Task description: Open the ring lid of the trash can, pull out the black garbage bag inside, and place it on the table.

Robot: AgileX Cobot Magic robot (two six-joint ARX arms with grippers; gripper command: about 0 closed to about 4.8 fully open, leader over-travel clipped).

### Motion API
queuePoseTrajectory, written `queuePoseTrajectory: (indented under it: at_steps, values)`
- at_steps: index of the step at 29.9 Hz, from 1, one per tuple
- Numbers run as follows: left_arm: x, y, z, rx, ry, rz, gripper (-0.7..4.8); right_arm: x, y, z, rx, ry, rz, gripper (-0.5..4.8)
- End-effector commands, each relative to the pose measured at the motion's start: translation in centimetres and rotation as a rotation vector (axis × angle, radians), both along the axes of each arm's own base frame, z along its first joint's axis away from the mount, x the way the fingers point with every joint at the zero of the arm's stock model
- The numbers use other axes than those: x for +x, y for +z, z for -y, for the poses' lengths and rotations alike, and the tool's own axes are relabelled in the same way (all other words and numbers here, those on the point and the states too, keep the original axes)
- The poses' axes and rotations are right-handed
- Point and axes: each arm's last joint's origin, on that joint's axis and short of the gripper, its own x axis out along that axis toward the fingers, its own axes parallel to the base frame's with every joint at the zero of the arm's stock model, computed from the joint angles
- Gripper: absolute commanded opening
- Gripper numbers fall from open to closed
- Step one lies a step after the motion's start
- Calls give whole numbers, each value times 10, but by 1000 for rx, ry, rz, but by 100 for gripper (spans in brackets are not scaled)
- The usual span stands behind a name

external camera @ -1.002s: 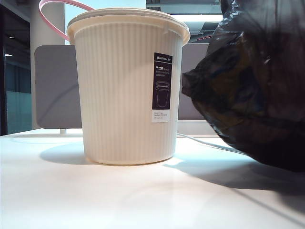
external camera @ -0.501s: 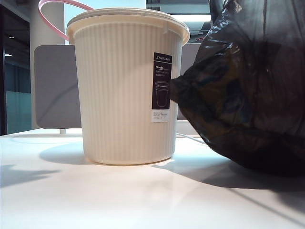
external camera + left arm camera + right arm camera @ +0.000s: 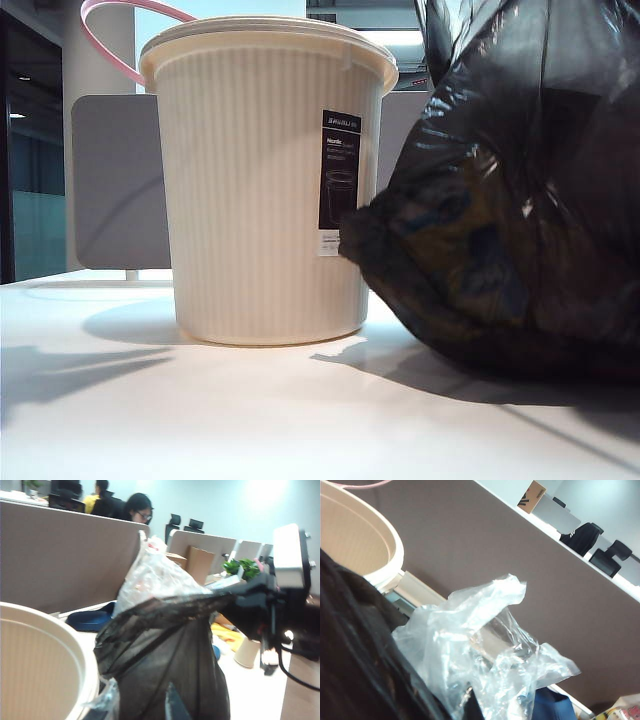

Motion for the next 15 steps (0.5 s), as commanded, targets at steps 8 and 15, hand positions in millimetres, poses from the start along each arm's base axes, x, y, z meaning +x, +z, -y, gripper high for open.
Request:
queuePoseTrajectory:
  at_steps: [8,15]
  values:
    - [11,-14,9,58,23,-60,121,-1,-8,0,74,1,-16,-5]
    - [12,-12,10,41,23,-41,121,-2,-12,1,106,-6,-80,-5]
